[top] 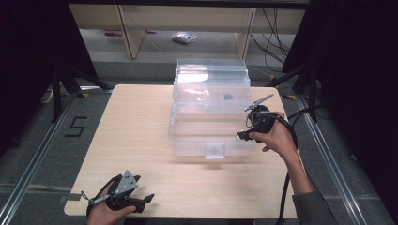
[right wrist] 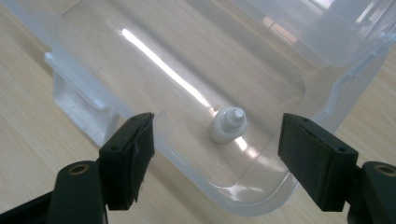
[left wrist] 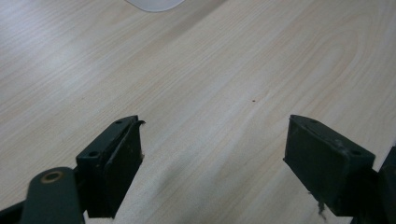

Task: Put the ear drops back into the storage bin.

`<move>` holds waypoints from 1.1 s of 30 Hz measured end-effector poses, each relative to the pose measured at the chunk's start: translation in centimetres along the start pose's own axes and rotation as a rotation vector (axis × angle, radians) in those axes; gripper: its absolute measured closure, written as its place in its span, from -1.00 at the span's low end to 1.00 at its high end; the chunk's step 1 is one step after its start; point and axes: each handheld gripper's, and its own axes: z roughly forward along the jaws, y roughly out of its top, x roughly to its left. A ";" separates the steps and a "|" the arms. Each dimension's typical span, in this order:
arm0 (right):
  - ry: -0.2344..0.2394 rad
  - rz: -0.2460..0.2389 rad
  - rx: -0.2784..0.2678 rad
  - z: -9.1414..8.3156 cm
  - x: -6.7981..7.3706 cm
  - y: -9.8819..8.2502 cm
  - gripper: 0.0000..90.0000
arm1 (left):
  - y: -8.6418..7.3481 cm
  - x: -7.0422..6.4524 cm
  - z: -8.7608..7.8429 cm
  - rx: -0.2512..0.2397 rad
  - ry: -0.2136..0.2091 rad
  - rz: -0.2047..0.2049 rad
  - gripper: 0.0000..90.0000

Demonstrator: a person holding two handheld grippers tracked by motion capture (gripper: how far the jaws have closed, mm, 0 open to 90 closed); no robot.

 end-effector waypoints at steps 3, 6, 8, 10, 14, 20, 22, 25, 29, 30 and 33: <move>0.001 -0.004 -0.005 -0.1 0.1 -0.3 -0.38 | 0.0 -0.1 0.1 -0.010 -0.004 -0.013 -0.59; 0.007 -0.018 -0.013 -0.2 0.2 -0.5 -0.38 | 0.0 0.0 0.0 -0.001 -0.003 -0.002 -0.59; 0.007 -0.021 -0.017 -0.4 0.3 -0.7 -0.38 | 0.0 0.0 0.0 -0.001 -0.003 -0.003 -0.59; 0.011 -0.030 -0.021 -0.4 0.5 -0.8 -0.38 | 0.0 0.0 0.1 -0.001 -0.004 -0.002 -0.59; 0.018 -0.026 -0.029 -0.6 0.8 -1.1 -0.38 | 0.0 -0.1 0.1 -0.010 -0.004 -0.015 -0.59; 0.012 -0.054 -0.036 -0.5 1.1 -1.7 -0.39 | 0.0 -0.1 0.1 -0.008 -0.006 -0.014 -0.59; 0.035 -0.036 -0.035 -0.6 1.4 -1.8 -0.40 | 0.0 0.1 0.0 0.009 0.002 0.006 -0.59; 0.039 -0.046 -0.039 -0.8 1.8 -2.2 -0.40 | 0.0 0.1 0.1 0.008 0.004 0.005 -0.59; 0.046 -0.066 -0.059 -0.8 2.1 -2.7 -0.40 | 0.0 0.1 0.1 0.008 0.005 0.004 -0.59; 0.049 -0.057 -0.057 -0.8 2.3 -2.8 -0.40 | 0.0 0.1 0.1 0.009 0.005 0.005 -0.59; 0.052 -0.066 -0.073 -0.7 2.6 -3.3 -0.40 | 0.0 0.1 0.1 0.008 0.006 0.005 -0.59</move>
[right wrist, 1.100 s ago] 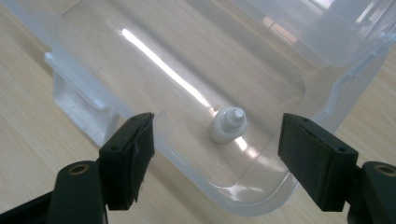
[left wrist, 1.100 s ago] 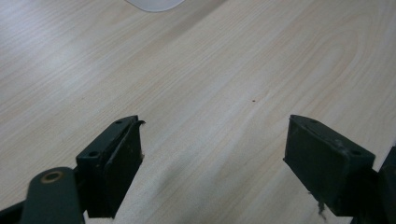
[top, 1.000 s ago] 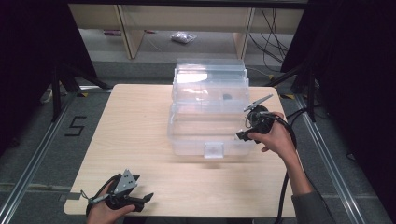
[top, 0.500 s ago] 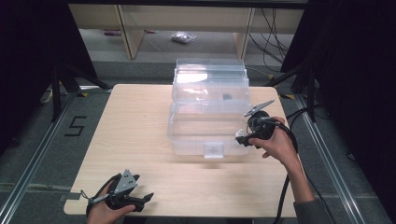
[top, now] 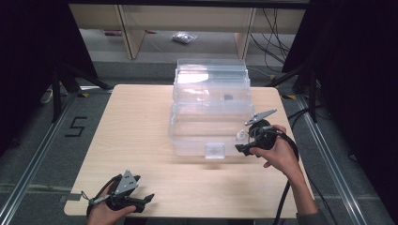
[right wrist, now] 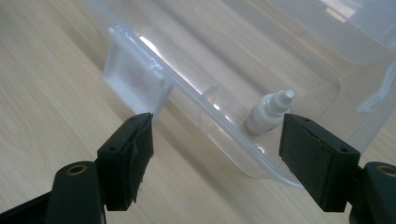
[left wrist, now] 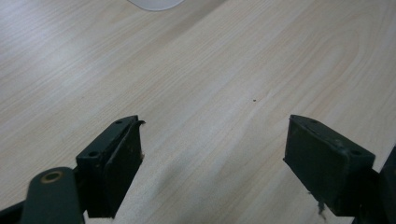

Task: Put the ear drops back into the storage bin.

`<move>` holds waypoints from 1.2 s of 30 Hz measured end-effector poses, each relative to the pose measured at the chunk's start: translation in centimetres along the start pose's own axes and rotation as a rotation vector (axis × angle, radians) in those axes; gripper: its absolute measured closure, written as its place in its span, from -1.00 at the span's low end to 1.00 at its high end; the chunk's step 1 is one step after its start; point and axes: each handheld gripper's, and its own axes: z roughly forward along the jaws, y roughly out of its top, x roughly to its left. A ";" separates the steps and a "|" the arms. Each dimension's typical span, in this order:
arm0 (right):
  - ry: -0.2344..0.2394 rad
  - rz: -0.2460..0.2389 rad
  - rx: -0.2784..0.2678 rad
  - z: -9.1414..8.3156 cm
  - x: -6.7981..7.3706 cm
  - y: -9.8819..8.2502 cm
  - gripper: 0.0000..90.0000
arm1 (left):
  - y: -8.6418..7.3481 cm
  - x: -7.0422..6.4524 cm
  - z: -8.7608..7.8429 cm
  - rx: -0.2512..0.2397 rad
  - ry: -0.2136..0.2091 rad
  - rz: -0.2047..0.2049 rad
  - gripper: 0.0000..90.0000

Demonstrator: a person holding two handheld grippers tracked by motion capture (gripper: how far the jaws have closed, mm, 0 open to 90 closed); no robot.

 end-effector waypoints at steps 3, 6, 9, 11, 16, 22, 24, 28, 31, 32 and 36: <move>0.004 -0.011 -0.013 0.1 0.5 -0.4 -0.41 | 0.0 0.0 0.0 -0.005 -0.003 -0.005 -0.59; 0.015 -0.017 -0.017 0.2 0.8 -0.7 -0.42 | 0.0 0.0 0.0 -0.002 0.000 -0.003 -0.59; 0.028 -0.017 -0.022 0.2 1.2 -0.9 -0.42 | 0.0 0.0 0.0 -0.005 -0.002 -0.005 -0.59; 0.024 -0.035 -0.033 0.3 1.2 -1.0 -0.42 | 0.0 0.0 0.0 -0.005 -0.002 -0.005 -0.59; 0.031 -0.026 -0.049 0.6 1.9 -1.6 -0.42 | 0.0 -0.1 -0.1 -0.007 -0.006 -0.003 -0.59; 0.032 -0.023 -0.049 0.5 2.0 -2.1 -0.42 | 0.0 -0.1 0.0 -0.005 0.003 0.002 -0.59; 0.038 -0.049 -0.068 0.7 1.9 -2.2 -0.42 | 0.1 -0.1 -0.1 -0.004 -0.002 0.004 -0.59; 0.037 -0.016 -0.060 0.5 2.1 -2.4 -0.42 | 0.1 0.0 -0.3 0.015 0.001 0.016 -0.59; 0.039 -0.027 -0.061 0.6 2.2 -2.6 -0.42 | 0.1 0.0 -0.3 0.012 0.001 0.016 -0.59; 0.048 -0.014 -0.073 0.8 2.3 -2.6 -0.42 | 0.1 -0.1 -0.3 0.009 0.000 0.012 -0.59; 0.047 -0.048 -0.076 0.7 2.3 -2.7 -0.42 | 0.1 -0.1 -0.3 0.008 0.001 0.009 -0.59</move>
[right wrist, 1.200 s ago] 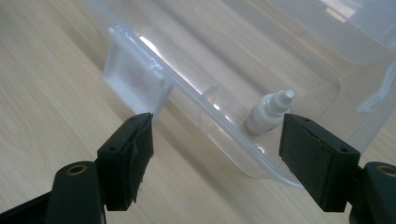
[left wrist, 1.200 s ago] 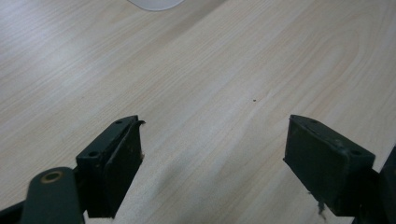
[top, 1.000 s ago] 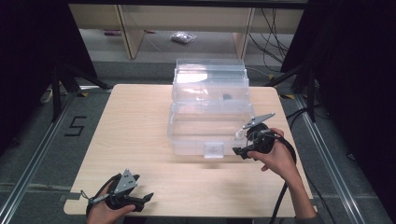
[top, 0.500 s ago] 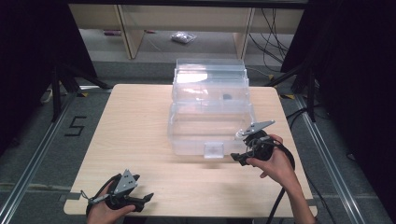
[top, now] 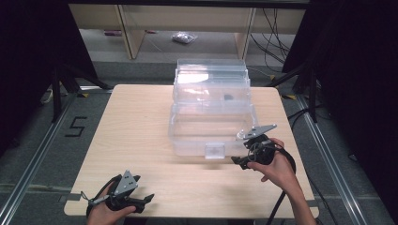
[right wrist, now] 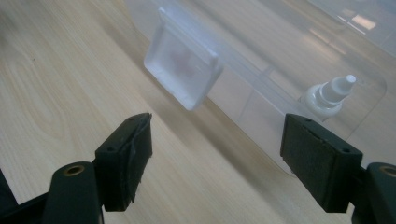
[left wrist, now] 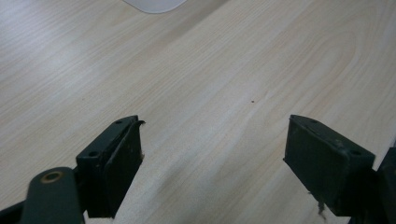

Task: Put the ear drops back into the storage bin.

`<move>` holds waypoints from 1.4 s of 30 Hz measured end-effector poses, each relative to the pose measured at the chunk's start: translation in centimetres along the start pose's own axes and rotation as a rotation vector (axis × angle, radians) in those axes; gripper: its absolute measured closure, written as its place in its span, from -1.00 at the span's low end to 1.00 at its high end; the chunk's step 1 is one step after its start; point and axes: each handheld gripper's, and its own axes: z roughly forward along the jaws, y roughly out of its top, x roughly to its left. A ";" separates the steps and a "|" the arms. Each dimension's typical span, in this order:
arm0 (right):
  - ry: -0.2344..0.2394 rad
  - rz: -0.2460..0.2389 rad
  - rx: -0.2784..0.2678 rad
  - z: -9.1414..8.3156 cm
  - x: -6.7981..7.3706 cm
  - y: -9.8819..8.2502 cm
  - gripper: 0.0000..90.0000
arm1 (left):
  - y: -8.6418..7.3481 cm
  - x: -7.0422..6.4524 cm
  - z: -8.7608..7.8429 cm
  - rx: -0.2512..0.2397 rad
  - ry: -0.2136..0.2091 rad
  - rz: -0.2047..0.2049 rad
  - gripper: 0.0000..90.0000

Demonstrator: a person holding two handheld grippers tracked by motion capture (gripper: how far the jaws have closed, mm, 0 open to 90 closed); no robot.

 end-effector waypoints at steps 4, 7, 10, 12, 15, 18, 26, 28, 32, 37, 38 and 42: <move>0.000 0.022 0.005 0.0 0.4 -0.1 -0.42 | 0.0 -0.1 0.1 -0.019 -0.003 -0.012 -0.59; 0.007 0.033 -0.006 0.0 0.6 -0.2 -0.42 | -0.1 0.0 0.1 -0.013 -0.001 -0.006 -0.59; 0.012 0.031 -0.002 0.0 0.7 -0.3 -0.43 | -0.1 -0.1 0.1 -0.017 -0.001 -0.012 -0.59; 0.013 0.024 -0.009 0.1 0.8 -0.5 -0.43 | -0.1 -0.1 0.1 -0.017 -0.001 -0.011 -0.59; 0.023 0.030 -0.023 0.3 1.1 -0.7 -0.48 | -0.1 -0.1 0.1 -0.020 -0.015 -0.018 -0.59; 0.024 0.003 -0.029 0.4 1.1 -0.9 -0.56 | -0.1 -0.2 0.2 -0.031 -0.011 -0.030 -0.59; 0.026 -0.021 -0.041 0.8 1.8 -1.6 -0.64 | -0.1 -0.1 0.1 -0.014 0.001 -0.010 -0.59; 0.036 -0.013 -0.029 0.9 2.1 -1.8 -0.64 | -0.1 -0.1 0.1 -0.016 0.000 -0.011 -0.59; 0.042 -0.041 -0.051 1.2 2.6 -2.1 -0.64 | -0.1 -0.2 0.2 -0.025 -0.015 -0.029 -0.59; 0.051 -0.043 -0.073 1.5 3.0 -2.6 -0.64 | -0.1 -0.2 0.2 -0.028 -0.014 -0.028 -0.59; 0.040 -0.031 -0.079 1.7 3.1 -2.8 -0.64 | -0.1 -0.1 0.1 -0.017 -0.014 -0.017 -0.59; 0.059 -0.056 -0.076 2.0 3.1 -3.3 -0.64 | -0.1 -0.1 0.1 -0.025 -0.006 -0.018 -0.59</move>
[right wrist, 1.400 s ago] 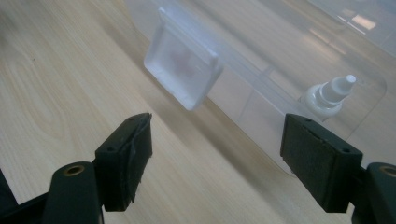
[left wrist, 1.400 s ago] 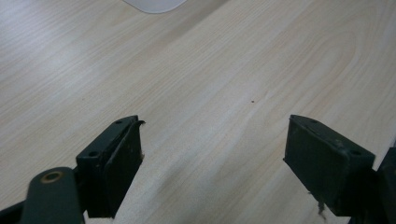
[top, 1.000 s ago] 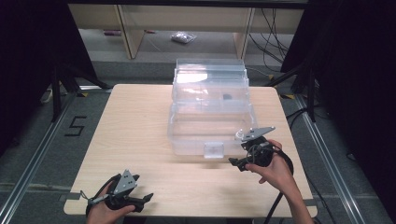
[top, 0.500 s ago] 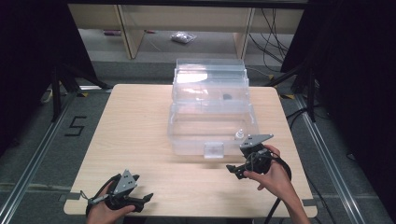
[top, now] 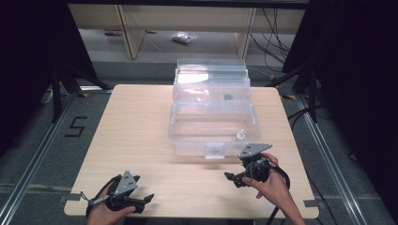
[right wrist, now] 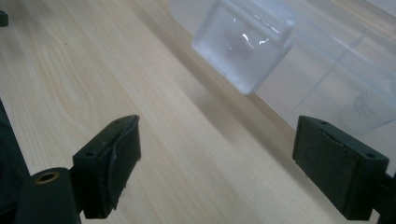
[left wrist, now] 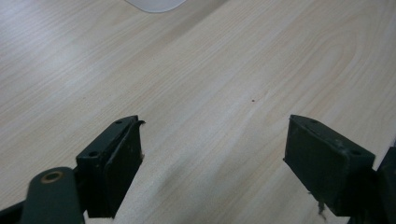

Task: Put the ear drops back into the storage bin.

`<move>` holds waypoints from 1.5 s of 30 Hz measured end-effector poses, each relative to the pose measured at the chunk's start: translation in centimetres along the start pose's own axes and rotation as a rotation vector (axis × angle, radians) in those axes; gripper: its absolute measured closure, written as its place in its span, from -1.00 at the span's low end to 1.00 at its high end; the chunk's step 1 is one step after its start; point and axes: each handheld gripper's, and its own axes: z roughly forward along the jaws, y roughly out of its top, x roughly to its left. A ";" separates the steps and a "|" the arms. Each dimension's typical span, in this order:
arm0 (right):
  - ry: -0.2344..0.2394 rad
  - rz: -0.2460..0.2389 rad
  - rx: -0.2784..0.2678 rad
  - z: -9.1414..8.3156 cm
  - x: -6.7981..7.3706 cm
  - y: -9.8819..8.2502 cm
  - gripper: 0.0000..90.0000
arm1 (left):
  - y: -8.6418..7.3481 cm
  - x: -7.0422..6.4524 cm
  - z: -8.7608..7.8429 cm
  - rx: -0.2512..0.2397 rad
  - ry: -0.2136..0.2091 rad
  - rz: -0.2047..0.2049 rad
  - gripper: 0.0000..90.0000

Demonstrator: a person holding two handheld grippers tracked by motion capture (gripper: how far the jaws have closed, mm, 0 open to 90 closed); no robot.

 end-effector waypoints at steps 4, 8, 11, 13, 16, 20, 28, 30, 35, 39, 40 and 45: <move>-0.004 0.008 -0.009 0.3 0.1 -0.6 -0.63 | 0.0 0.0 0.0 0.002 0.000 0.000 -0.59; 0.003 0.055 0.004 0.0 0.5 -1.2 -0.63 | 0.0 0.0 0.0 0.002 0.001 0.001 -0.59; 0.000 0.042 -0.020 0.2 0.6 -1.7 -0.63 | 0.0 0.0 0.0 0.008 -0.007 0.001 -0.59; 0.010 0.035 -0.027 0.4 0.5 -2.0 -0.63 | 0.0 0.0 0.0 0.003 -0.004 0.001 -0.59; 0.010 0.041 -0.021 0.5 0.6 -2.3 -0.63 | 0.0 0.0 0.0 0.004 -0.006 0.001 -0.59; 0.013 0.053 -0.026 0.7 0.7 -3.2 -0.63 | 0.0 0.0 0.0 0.003 -0.004 0.002 -0.59; 0.014 0.059 -0.024 0.8 1.0 -4.1 -0.63 | 0.0 0.0 0.0 0.000 0.006 0.004 -0.59; 0.002 0.057 -0.032 0.8 1.1 -4.3 -0.63 | 0.0 0.0 0.0 -0.001 0.005 0.004 -0.59; 0.018 0.069 -0.002 0.9 1.4 -4.8 -0.63 | 0.0 0.0 0.0 -0.001 0.006 0.005 -0.59; 0.025 0.065 0.018 1.0 1.5 -5.1 -0.63 | 0.0 0.0 0.0 -0.001 0.006 0.005 -0.59; 0.022 0.084 0.027 1.0 1.6 -5.3 -0.63 | 0.0 0.0 0.0 -0.001 0.003 0.005 -0.59; 0.017 0.091 0.022 1.3 1.6 -5.8 -0.62 | 0.0 0.0 0.0 0.000 0.000 0.006 -0.59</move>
